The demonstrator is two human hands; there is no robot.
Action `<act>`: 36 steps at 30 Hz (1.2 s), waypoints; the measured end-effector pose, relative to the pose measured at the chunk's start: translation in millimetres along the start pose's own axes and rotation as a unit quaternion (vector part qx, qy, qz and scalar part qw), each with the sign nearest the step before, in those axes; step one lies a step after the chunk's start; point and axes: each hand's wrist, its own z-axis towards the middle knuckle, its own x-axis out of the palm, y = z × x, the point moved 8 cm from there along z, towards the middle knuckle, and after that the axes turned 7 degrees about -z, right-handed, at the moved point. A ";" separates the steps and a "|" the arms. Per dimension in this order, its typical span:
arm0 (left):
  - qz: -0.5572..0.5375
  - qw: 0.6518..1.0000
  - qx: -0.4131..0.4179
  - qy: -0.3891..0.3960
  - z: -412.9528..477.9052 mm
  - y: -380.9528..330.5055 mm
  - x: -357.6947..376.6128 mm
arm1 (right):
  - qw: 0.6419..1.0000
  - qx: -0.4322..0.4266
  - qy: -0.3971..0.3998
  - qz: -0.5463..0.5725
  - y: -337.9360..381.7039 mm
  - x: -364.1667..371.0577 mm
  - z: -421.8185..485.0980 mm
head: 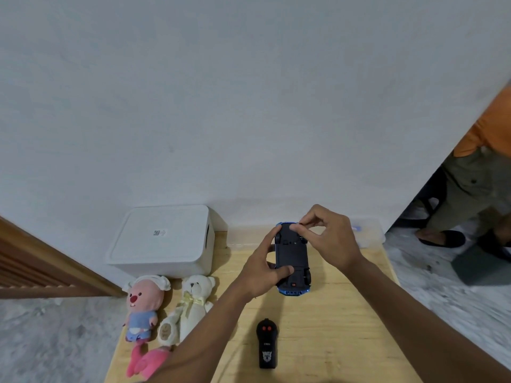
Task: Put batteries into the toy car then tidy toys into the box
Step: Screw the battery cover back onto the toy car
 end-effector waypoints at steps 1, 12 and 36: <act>0.001 1.000 0.001 0.000 -0.1 -0.3 0.6 | 1.000 -0.004 -0.002 -0.004 1.3 -0.4 0.1; -0.003 1.000 -0.006 -0.004 0.3 -2.3 1.2 | 0.998 -0.018 -0.020 -0.059 0.6 -2.9 -12.7; -0.043 0.998 0.026 -0.038 -1.8 -7.5 -7.4 | 0.965 0.138 0.152 -0.160 -26.8 39.1 -54.6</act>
